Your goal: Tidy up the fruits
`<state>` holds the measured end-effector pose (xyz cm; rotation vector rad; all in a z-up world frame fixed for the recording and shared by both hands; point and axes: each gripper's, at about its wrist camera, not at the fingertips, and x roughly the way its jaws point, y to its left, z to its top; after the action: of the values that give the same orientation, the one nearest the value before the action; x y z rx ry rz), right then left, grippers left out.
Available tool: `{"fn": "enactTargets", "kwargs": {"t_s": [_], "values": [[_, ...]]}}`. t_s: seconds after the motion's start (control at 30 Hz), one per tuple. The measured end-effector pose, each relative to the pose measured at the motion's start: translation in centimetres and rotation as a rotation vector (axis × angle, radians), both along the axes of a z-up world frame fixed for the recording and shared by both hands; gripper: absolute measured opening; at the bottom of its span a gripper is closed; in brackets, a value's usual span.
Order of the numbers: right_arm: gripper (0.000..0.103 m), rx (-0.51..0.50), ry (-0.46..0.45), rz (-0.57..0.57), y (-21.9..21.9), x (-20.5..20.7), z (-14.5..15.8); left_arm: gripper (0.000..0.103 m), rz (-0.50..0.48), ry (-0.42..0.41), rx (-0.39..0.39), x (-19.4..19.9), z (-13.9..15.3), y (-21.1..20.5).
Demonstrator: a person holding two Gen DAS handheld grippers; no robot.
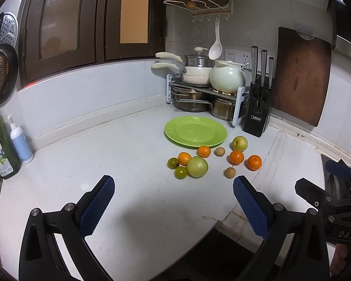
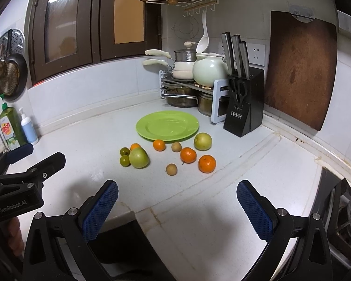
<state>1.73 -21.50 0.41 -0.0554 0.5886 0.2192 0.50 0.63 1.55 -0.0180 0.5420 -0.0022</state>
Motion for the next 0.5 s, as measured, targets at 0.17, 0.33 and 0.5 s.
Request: {"fn": "enactTargets", "kwargs": {"t_s": [0.17,0.33,0.5], "values": [[0.102,-0.001,0.000,0.001,0.0,0.0,-0.1,0.103,0.003,-0.002,0.001,-0.1,-0.1,-0.1],[0.102,0.000,0.002,0.002,0.0,0.2,-0.1,0.103,0.003,-0.001,0.001,0.0,-0.2,0.0],[0.102,-0.003,0.009,0.002,0.2,1.0,-0.2,0.103,-0.004,0.006,-0.001,0.9,-0.2,0.2]]}}
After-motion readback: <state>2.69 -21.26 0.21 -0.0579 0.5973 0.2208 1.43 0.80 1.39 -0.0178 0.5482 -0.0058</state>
